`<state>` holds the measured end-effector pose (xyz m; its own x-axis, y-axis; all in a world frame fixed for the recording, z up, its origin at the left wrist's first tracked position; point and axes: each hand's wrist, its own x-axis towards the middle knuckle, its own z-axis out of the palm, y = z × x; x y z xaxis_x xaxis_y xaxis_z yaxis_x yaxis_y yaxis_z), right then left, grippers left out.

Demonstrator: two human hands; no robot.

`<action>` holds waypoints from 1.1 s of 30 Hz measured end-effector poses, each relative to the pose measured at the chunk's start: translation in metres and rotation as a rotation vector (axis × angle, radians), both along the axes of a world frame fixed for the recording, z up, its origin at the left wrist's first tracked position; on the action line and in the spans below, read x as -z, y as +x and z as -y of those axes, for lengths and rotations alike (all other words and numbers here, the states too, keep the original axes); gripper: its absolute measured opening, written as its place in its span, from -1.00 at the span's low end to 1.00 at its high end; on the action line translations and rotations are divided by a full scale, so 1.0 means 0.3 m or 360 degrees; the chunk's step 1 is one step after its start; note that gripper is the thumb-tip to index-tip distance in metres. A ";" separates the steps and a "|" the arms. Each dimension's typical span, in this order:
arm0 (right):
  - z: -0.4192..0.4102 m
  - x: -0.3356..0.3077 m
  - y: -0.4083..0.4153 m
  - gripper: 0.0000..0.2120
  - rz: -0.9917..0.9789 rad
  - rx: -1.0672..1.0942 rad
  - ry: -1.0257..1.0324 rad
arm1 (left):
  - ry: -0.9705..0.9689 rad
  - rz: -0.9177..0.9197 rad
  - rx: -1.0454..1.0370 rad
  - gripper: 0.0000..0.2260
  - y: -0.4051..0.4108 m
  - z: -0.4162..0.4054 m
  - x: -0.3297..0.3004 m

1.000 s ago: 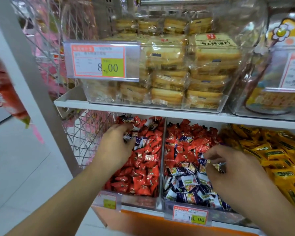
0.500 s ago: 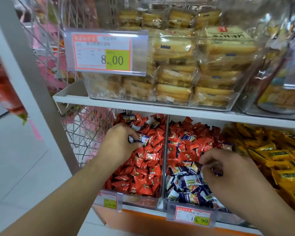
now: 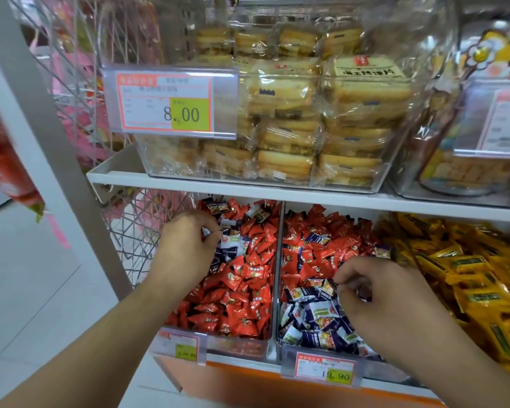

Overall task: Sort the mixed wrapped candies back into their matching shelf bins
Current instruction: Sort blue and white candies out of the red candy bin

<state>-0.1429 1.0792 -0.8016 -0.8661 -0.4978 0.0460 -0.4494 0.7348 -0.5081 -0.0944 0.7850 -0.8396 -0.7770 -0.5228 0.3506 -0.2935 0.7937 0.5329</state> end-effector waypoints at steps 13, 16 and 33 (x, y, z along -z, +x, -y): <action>0.030 -0.024 0.044 -0.73 0.0270 -0.0157 -0.0420 | 0.0917 -0.0294 0.0227 -0.91 0.116 -0.227 -0.131; 0.028 -0.034 0.051 -0.71 0.0387 -0.0114 -0.0658 | 0.1073 -0.0219 0.0413 -0.93 0.126 -0.344 -0.143; -0.058 -0.055 -0.006 -0.87 0.0095 0.0153 -0.0223 | 0.0297 0.0096 0.0702 -0.62 0.093 -0.377 -0.110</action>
